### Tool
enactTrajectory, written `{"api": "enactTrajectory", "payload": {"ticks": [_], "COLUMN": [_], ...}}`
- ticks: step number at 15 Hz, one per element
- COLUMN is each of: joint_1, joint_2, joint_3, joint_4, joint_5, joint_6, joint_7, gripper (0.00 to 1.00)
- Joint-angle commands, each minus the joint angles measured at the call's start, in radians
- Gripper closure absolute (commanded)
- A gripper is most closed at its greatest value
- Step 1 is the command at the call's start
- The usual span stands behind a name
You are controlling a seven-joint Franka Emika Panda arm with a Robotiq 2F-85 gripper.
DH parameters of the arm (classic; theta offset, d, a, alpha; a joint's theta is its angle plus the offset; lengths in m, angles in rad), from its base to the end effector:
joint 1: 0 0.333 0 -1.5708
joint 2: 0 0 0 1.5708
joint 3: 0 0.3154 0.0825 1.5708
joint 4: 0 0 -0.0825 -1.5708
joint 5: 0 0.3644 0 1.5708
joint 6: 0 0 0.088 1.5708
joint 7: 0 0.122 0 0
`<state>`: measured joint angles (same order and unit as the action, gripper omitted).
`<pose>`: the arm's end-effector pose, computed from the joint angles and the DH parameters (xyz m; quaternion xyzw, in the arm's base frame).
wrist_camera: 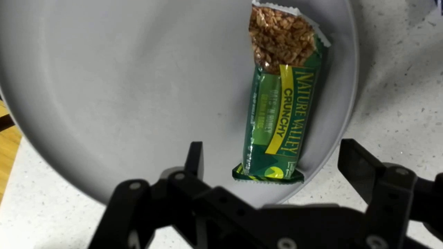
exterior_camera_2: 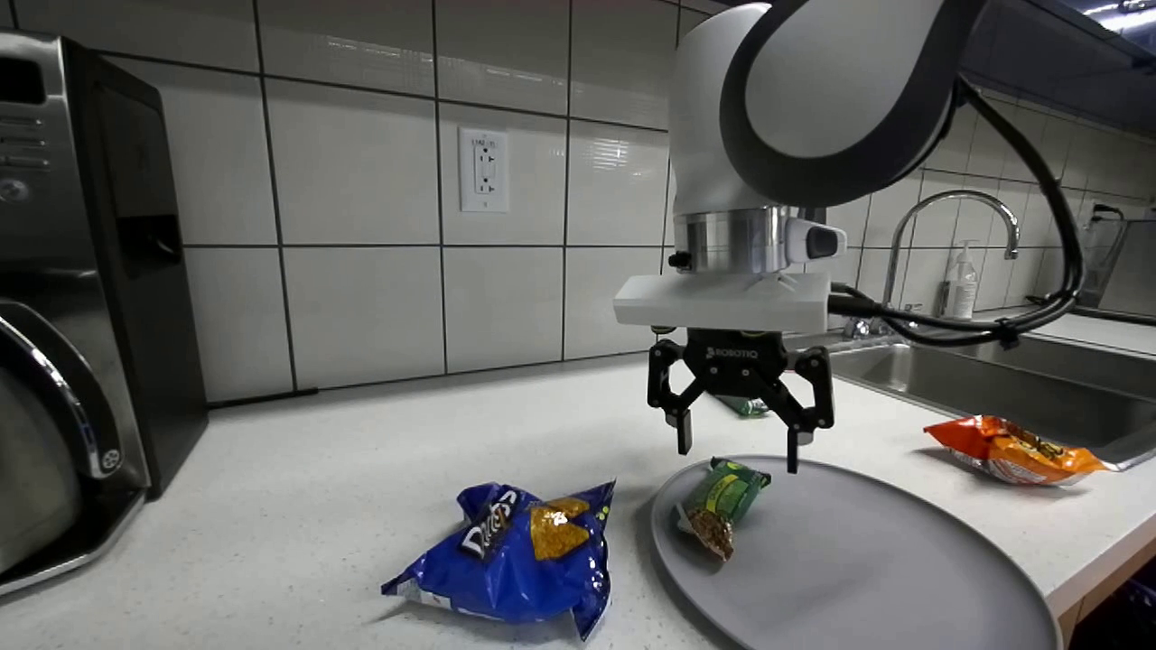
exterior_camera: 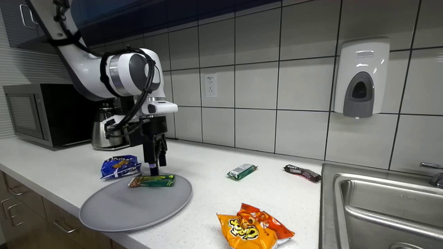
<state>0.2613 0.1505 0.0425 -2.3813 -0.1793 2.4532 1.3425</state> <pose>0.4617 0.1433 0.2526 0.8995 -0.4322 0.0109 0.0631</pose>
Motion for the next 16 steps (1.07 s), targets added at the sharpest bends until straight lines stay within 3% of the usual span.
{"api": "enactTrajectory", "payload": {"ticks": [1,16], "joint_1": [-0.044,-0.187], "joint_2": [-0.039,0.008], "joint_3": [0.004,-0.08], "joint_4": [0.0,0.082], "joint_5": [-0.019,-0.036], "joint_6": [-0.016,-0.006], "joint_7": [-0.063,-0.517], "gripper": [0.0,0.0]}}
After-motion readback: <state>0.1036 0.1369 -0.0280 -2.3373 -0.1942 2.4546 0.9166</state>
